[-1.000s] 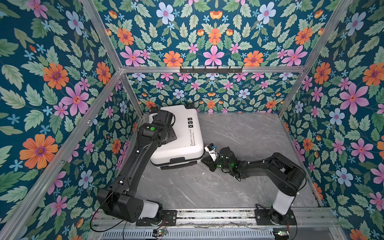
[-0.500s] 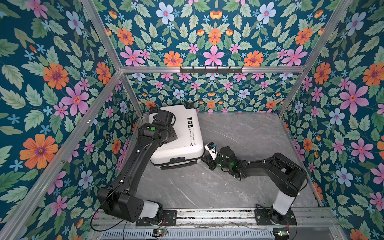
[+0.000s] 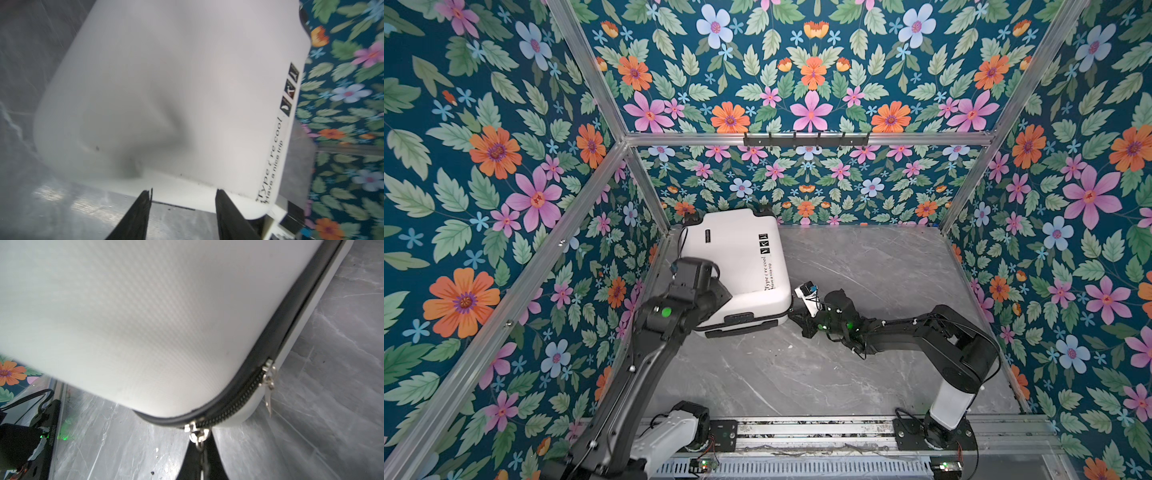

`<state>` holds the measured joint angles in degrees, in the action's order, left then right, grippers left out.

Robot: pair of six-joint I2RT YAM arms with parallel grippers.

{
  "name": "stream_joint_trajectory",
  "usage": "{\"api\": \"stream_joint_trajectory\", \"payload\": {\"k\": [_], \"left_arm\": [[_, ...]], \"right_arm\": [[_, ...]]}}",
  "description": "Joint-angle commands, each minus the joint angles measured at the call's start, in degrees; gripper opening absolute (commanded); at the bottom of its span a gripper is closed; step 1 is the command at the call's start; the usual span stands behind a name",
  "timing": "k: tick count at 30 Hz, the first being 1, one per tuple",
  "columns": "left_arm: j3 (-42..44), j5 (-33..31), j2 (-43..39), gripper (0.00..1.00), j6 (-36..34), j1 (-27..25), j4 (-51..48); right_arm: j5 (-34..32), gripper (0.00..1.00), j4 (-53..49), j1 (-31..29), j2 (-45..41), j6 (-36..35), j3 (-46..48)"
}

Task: Pack the luggage

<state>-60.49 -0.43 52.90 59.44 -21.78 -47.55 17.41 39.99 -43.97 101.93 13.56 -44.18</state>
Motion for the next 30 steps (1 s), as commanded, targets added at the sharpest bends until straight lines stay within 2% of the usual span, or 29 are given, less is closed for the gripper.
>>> {"api": "stream_joint_trajectory", "payload": {"k": [1, 4, 6, 9, 15, 17, 20, 24, 27, 30], "left_arm": [[10.9, -0.4, -9.5, 0.5, 25.9, -8.6, 13.9], [16.7, -11.4, -13.9, 0.49, 37.0, -21.4, 14.8], [19.9, -13.1, -13.1, 0.49, 40.9, -26.0, 17.2], [25.9, -13.2, -11.9, 0.47, 44.6, -28.5, 24.0], [33.0, -22.4, -19.9, 0.48, 48.7, -28.2, 18.7], [37.0, -23.3, -23.2, 0.49, 49.3, -26.8, 20.6], [41.6, -19.7, -25.0, 0.48, 48.2, -22.4, 24.1], [41.4, -14.8, -24.6, 0.51, 41.4, -14.1, 25.9], [42.1, -6.7, -21.7, 0.54, 35.8, -5.8, 33.4], [42.6, 4.3, -12.9, 0.55, 31.4, 0.6, 43.1]], "right_arm": [[-0.8, 0.0, 3.3, 0.1, -0.7, 0.1, -0.6], [-0.7, 0.0, 2.9, 0.2, -0.3, 0.1, -1.3], [-0.6, 0.0, 2.8, 0.1, 0.2, 0.4, -2.0], [-1.0, 0.0, 2.4, 0.1, 0.7, 0.8, -3.1], [-1.1, 0.0, 2.7, 0.1, 0.8, 1.9, -3.3], [-1.1, 0.0, 3.1, 0.2, 0.4, 2.4, -2.9], [-0.7, 0.0, 3.0, 0.0, 0.2, 2.7, -3.0], [-0.4, 0.0, 2.0, 0.1, 0.0, 2.5, -3.2], [0.0, 0.0, 1.6, 0.0, -0.1, 2.4, -3.5], [-0.2, 0.0, 1.3, 0.0, -0.3, 2.6, -3.5]]}}
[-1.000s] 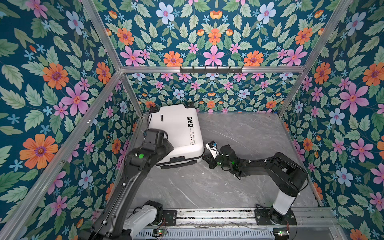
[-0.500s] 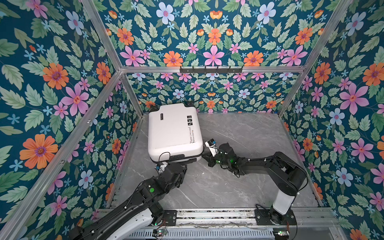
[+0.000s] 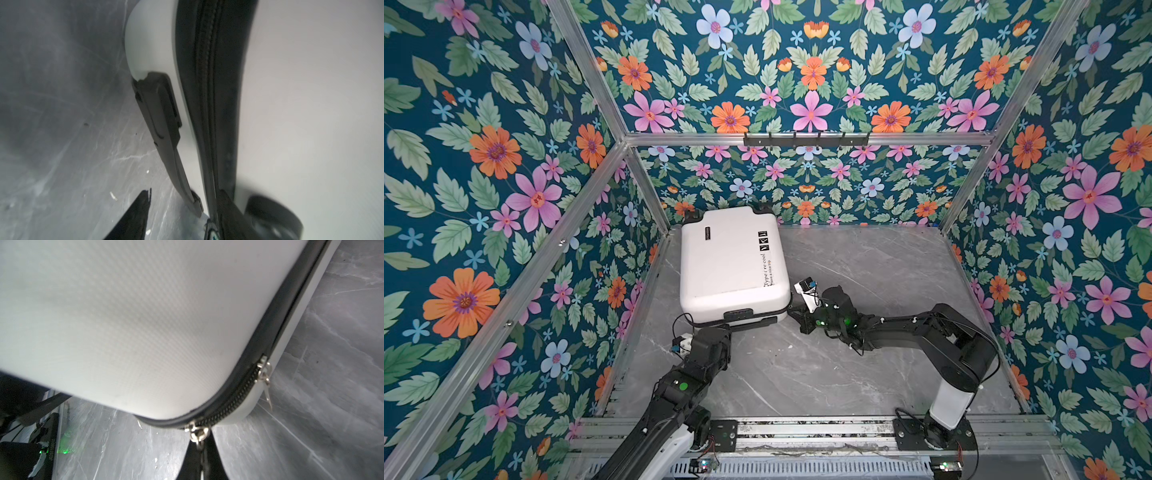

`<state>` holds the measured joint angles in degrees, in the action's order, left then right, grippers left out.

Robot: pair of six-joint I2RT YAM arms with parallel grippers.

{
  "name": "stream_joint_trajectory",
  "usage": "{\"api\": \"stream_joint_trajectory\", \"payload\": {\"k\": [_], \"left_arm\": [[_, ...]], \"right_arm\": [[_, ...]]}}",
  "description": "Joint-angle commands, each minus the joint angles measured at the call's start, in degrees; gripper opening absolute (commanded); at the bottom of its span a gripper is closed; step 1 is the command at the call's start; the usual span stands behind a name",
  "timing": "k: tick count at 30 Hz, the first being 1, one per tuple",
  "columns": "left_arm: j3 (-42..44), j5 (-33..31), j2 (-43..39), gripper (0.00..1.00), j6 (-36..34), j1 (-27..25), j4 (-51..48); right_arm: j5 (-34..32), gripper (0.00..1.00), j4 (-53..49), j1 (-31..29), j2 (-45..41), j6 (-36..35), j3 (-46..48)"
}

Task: Pack the luggage

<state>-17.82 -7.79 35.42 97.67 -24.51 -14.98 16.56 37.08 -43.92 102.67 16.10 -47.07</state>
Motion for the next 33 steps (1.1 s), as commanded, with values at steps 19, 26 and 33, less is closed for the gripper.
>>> {"api": "stream_joint_trajectory", "payload": {"k": [19, 26, 33], "left_arm": [[8.9, 10.2, 6.3, 0.48, -2.2, 3.5, 28.9], [10.9, 9.2, 15.8, 0.5, -2.7, 3.3, 44.2], [11.9, 7.4, 20.1, 0.44, -3.4, 2.9, 50.9]], "right_arm": [[0.4, 0.0, 4.8, 0.0, -1.4, 1.5, -0.8], [0.6, 0.0, 5.4, -0.1, -0.4, 2.4, -1.3], [0.9, 0.0, 5.3, -0.1, 0.8, 2.9, -2.2]]}}
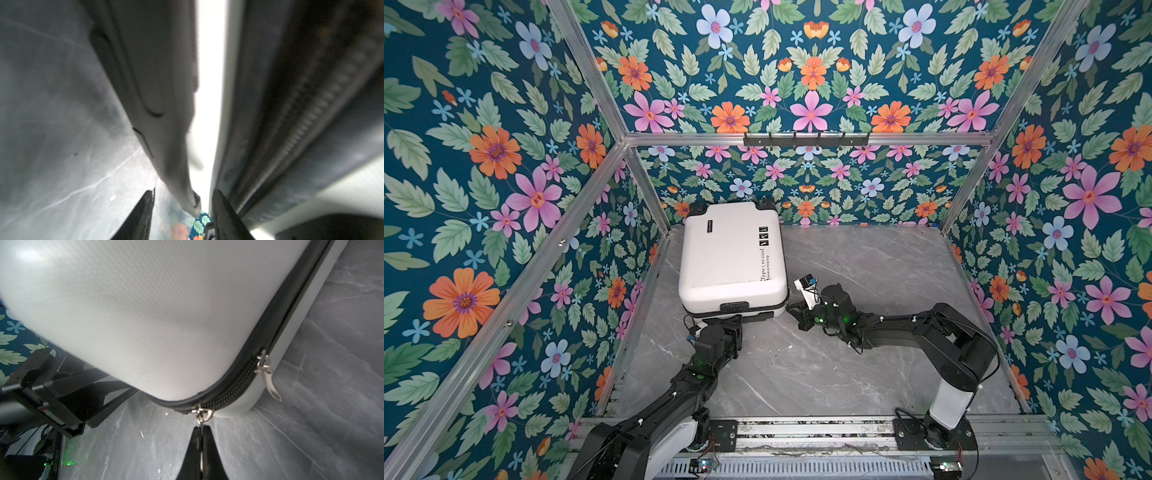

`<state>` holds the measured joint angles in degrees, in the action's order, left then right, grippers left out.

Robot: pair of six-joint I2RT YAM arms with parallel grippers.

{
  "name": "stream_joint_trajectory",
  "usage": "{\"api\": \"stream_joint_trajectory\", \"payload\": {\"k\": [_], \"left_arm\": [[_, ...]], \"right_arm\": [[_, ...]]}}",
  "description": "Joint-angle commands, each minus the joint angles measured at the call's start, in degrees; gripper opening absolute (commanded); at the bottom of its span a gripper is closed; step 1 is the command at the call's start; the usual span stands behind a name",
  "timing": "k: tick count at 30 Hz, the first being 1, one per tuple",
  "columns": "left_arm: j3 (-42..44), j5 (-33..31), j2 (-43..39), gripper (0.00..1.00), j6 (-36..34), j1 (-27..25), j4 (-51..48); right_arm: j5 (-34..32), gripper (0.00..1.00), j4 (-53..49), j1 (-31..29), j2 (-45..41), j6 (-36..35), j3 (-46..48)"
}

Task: Pack the luggage

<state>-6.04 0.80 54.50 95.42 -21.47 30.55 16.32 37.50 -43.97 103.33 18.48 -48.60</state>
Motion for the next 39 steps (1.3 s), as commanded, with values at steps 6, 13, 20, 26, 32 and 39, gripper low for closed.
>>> {"api": "stream_joint_trajectory", "payload": {"k": [6, 13, 20, 26, 32, 39], "left_arm": [[1.3, -3.1, 3.5, 0.37, -1.1, -1.4, 8.4], [2.8, -5.8, 5.7, 0.5, -1.1, -2.7, 11.7], [3.0, -7.5, 10.3, 0.51, -2.8, -3.3, 17.2], [2.3, -7.8, 18.2, 0.3, -2.5, -4.3, 26.1], [0.9, -8.5, 17.3, 0.05, -2.3, -5.4, 25.3], [0.6, -10.8, 5.2, 0.0, -1.3, -6.3, 6.9]], "right_arm": [[1.3, 0.0, 4.8, 0.0, 0.2, 0.5, -1.0], [1.8, 0.0, 4.8, -0.1, 0.4, 0.8, -1.4], [2.2, 0.0, 4.7, -0.1, 0.5, 1.0, -1.3], [2.1, 0.0, 4.4, -0.1, 0.8, 1.0, -1.4], [0.2, 0.0, 4.1, -0.1, 0.6, 0.8, -1.1], [-3.2, 0.0, 4.5, 1.4, 0.1, 0.7, -0.4]]}}
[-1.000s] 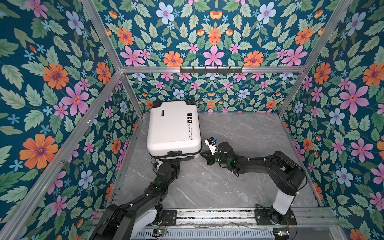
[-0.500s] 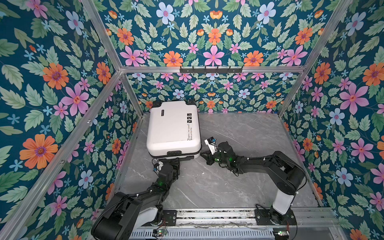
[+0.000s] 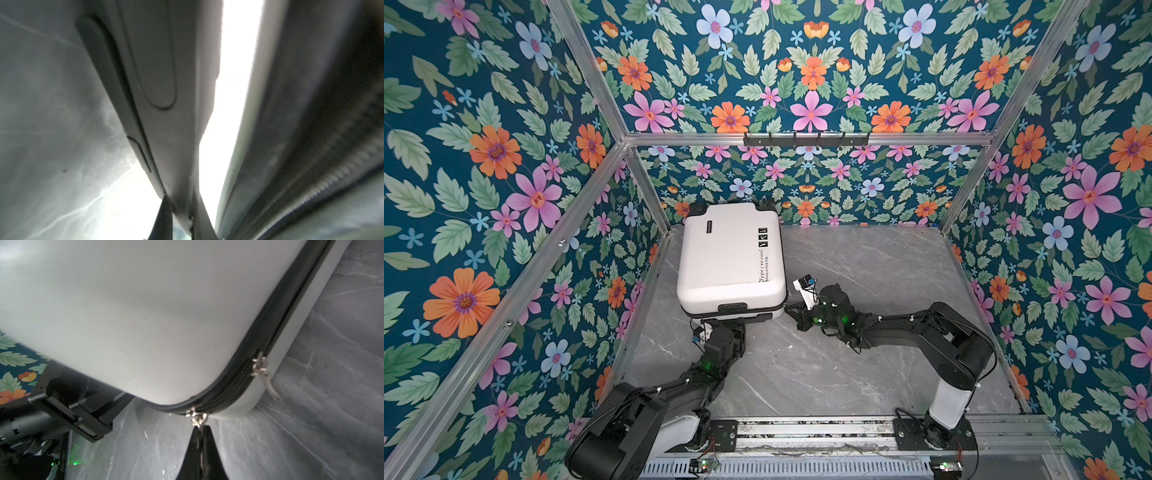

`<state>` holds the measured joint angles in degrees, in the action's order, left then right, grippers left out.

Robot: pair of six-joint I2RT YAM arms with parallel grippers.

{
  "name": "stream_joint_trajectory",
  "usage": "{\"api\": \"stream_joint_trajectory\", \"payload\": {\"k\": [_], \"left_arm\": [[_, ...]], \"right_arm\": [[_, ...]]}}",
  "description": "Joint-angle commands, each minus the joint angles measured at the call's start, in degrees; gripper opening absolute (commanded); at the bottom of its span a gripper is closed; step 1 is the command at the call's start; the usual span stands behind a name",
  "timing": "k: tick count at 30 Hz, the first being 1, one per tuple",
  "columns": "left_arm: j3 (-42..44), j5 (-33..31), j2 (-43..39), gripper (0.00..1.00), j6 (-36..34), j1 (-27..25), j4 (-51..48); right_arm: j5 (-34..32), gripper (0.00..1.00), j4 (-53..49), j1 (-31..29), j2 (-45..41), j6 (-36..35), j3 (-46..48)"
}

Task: Pack the luggage

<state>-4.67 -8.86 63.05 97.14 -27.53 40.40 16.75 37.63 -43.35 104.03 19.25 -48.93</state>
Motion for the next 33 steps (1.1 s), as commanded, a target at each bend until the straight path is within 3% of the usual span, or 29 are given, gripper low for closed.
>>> {"api": "stream_joint_trajectory", "payload": {"k": [1, 13, 24, 27, 33], "left_arm": [[-0.7, -1.3, -5.1, 0.0, -2.9, -0.2, -5.5], [-0.6, 1.6, -10.2, 0.0, -1.9, -0.2, -15.7], [-14.5, 11.1, 0.1, 0.0, -17.6, -0.8, -22.0], [-16.6, 10.9, 1.3, 0.0, -17.7, -4.3, -21.6], [-18.1, 4.9, 5.8, 0.0, -7.5, -16.8, -15.5]], "right_arm": [[-4.2, 0.0, 4.5, 1.1, -0.6, 0.1, 0.0], [-2.4, 0.0, 4.4, 3.9, 1.8, 0.3, -4.2], [-5.4, 0.0, 5.4, 4.2, -8.0, -1.1, 7.8], [-7.5, 0.0, 5.3, 4.6, -12.7, -1.1, 12.3], [-9.4, 0.0, 2.5, 7.6, -19.6, -2.1, 18.2]]}}
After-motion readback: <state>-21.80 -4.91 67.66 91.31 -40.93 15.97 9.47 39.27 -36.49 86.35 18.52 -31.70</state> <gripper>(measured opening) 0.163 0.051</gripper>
